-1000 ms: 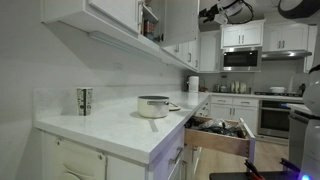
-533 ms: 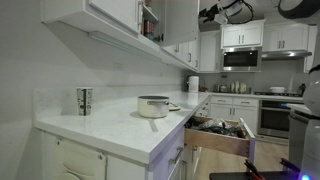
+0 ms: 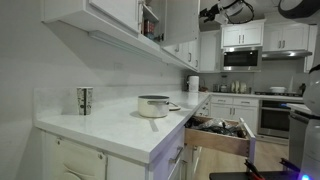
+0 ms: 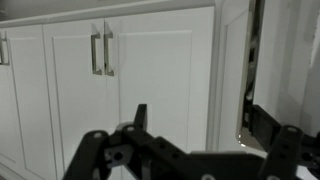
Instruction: Open the second upper cabinet door from the left
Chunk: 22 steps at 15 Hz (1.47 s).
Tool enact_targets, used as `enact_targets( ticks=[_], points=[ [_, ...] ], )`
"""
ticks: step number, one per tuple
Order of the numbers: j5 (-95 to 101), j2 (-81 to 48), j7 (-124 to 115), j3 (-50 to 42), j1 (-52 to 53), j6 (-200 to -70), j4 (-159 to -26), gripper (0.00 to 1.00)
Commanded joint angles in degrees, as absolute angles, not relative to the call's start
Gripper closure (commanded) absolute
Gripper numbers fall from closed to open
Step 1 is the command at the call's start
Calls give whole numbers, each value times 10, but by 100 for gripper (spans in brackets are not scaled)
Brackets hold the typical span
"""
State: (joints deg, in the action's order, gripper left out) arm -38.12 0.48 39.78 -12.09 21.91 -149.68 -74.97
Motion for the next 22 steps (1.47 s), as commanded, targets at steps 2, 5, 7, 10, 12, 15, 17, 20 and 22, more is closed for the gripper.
enact_targets(
  ticks=[2,5,7,10,12,15,17,20,22],
  points=[
    [-381,5,398,-121,219,-1497,-750,0],
    [-379,17,403,-122,219,-1494,-771,0],
    [-375,41,415,-126,215,-1490,-805,0],
    [-387,93,447,-135,209,-1481,-867,0],
    [-387,134,482,-149,203,-1476,-921,0],
    [-393,184,541,-137,149,-1466,-981,0],
    [-391,213,568,-144,137,-1454,-1010,0],
    [-392,202,564,-147,126,-1454,-994,0],
    [-390,222,573,-150,125,-1452,-1014,0]
  ],
)
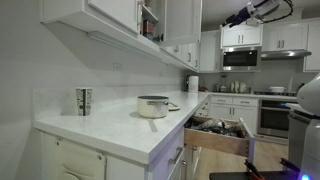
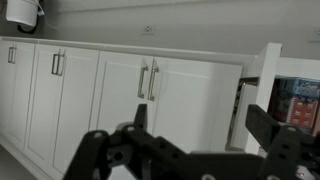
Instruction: Open the second upper cabinet door from the left
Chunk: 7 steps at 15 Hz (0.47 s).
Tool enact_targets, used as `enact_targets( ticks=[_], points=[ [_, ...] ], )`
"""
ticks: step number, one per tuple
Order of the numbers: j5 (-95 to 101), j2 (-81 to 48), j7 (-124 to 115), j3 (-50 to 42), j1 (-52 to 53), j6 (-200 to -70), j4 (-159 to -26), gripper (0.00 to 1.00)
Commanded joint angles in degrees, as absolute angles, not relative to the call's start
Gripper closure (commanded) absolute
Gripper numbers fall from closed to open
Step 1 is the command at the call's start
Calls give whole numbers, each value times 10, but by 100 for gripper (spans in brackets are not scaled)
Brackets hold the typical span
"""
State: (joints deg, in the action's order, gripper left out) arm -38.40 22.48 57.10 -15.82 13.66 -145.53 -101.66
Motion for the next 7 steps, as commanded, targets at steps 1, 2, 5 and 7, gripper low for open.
enact_targets(
  ticks=[1,2,5,7],
  points=[
    [-389,226,573,-151,126,-1451,-1018,0],
    [-389,228,573,-151,126,-1451,-1020,0],
    [-389,228,573,-148,126,-1452,-1023,0],
    [-389,228,573,-148,126,-1452,-1024,0]
  ],
)
